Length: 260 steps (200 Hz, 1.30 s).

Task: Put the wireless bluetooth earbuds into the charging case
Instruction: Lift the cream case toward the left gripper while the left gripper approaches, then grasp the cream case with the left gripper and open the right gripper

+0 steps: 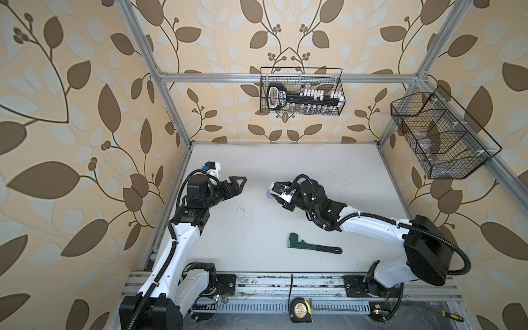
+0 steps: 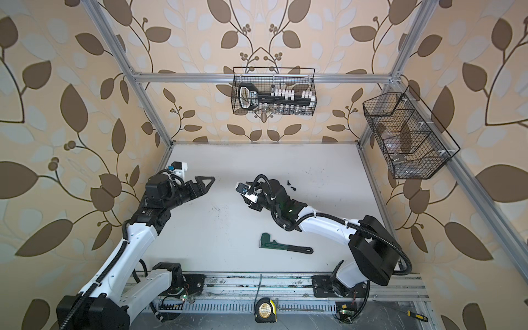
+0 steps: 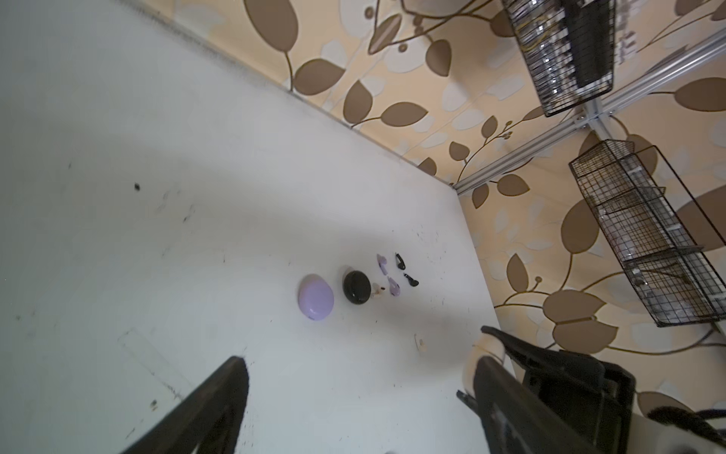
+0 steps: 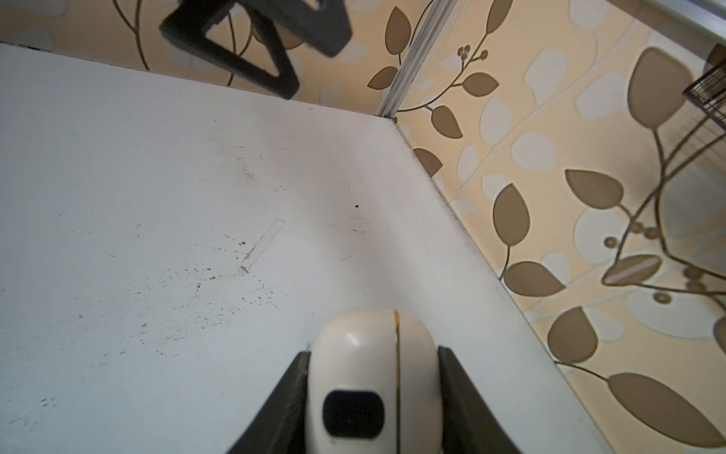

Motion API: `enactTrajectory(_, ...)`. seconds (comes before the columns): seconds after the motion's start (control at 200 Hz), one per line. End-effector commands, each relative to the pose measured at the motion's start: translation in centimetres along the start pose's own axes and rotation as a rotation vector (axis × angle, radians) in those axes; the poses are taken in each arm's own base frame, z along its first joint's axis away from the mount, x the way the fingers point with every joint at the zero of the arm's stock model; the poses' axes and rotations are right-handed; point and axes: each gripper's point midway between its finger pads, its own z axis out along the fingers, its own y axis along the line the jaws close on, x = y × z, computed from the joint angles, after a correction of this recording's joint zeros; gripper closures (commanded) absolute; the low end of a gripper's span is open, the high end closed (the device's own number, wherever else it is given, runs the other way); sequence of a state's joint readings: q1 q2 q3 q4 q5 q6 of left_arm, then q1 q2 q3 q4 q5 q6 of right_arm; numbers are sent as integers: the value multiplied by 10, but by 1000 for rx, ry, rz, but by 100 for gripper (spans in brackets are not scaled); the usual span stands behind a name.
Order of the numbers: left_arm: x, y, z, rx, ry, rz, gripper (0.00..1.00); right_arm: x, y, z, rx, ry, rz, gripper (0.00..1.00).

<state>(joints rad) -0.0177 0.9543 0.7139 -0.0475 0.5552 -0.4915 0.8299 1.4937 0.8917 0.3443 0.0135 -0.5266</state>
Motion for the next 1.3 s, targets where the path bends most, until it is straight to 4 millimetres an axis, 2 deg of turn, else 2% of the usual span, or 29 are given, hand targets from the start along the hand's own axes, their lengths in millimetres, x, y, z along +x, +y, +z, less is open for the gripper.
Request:
enactTrajectory(0.0, -22, -40, -2, 185, -47, 175, 12, -21, -14, -1, 51, -68, -106, 90)
enactTrajectory(0.055, -16, -46, -2, 241, -35, 159, 13, -21, -15, -3, 59, -62, -114, 90)
enactTrajectory(0.14, -5, -69, -13, 381, -20, 199, 14, -24, -11, -9, 90, -68, -151, 90)
enactTrajectory(0.285, -5, -97, -37, 398, -57, 285, 20, -34, -7, -18, 126, -108, -179, 89)
enactTrajectory(0.425, 28, -119, -41, 499, 1, 368, 22, -38, -8, -23, 141, -107, -211, 90)
enactTrajectory(0.565, 53, -128, -36, 511, 60, 436, 23, -39, -7, -35, 175, -126, -243, 91)
enactTrajectory(0.675, 57, -129, -31, 508, 94, 441, 27, -45, -10, -46, 187, -158, -225, 91)
enactTrajectory(0.89, 65, -131, -22, 522, 143, 448, 31, -60, -1, -72, 161, -243, -228, 89)
enactTrajectory(1.01, 72, -136, -20, 550, 172, 458, 34, -69, 11, -85, 101, -308, -230, 86)
enactTrajectory(1.08, 76, -141, -22, 573, 192, 472, 37, -72, 15, -89, 78, -332, -235, 86)
enactTrajectory(1.295, 88, -150, -28, 619, 211, 508, 43, -77, 12, -91, 84, -340, -234, 87)
